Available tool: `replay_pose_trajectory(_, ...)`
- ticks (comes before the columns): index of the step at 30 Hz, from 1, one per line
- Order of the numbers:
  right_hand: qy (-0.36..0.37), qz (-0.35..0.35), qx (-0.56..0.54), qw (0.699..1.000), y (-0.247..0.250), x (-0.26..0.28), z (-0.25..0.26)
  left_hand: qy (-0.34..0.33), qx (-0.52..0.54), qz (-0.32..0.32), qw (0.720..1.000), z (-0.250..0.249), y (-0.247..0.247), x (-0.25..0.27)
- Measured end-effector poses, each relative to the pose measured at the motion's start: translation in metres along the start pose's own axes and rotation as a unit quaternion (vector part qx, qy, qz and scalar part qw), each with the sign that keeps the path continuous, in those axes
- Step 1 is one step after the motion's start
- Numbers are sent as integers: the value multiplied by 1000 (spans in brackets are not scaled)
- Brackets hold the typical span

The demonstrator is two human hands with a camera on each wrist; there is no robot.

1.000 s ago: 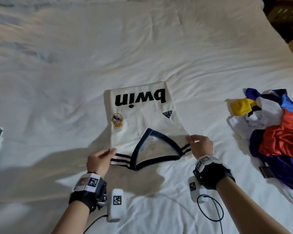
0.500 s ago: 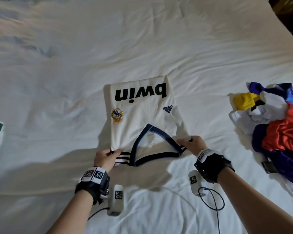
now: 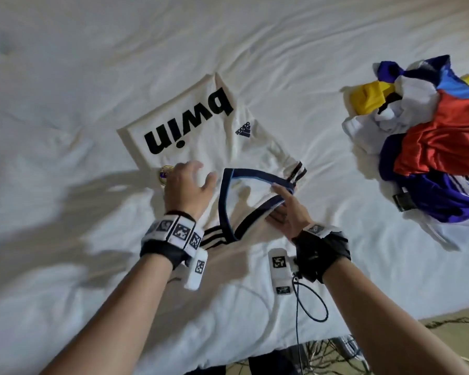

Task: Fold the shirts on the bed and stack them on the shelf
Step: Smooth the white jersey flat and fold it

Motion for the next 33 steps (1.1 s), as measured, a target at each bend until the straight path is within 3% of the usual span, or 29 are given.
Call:
replay_pose_trajectory(2,-17,41,-5,999,-19,11,-16,-106,-6,83,991,-36,-23,-34)
replay_pose_trajectory(5,-37,59,31,997,-45,18,-31,-223,-110,163,955,-83,-58,-68)
replay_pose_trajectory(9,-34,9,85,996,-63,19,-41,-361,-273,264,852,-118,-97,-84)
replay_pose_trajectory(13,-18,50,125,991,-68,14,-50,-334,-391,314,798,-121,-124,-93)
replay_pose_trajectory(18,-22,-1,104,994,-72,13,-45,-338,-454,304,766,-138,-136,-99)
replay_pose_trajectory(22,-47,26,151,987,-64,6,-43,-330,-471,328,750,-155,-132,-107)
replay_pose_trajectory(24,-52,55,191,979,-52,1,-38,-323,-443,320,773,-159,-131,-112)
replay_pose_trajectory(27,27,15,265,964,-1,-10,-7,-278,-368,274,844,-160,-131,-122)
replay_pose_trajectory(30,77,-14,340,937,62,-15,56,-215,-265,219,914,-160,-134,-132)
replay_pose_trajectory(33,173,-84,337,922,111,-16,127,-169,-172,173,955,-161,-137,-141)
Point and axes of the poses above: each hand's wrist, its own x-axis away from the middle knuckle, its own y-axis out of the back of the hand, z = x × y, the point moved 3 cm from there along -x, towards the middle knuckle, and after that the axes turned 2 degrees about -z, right-handed, at the moved point
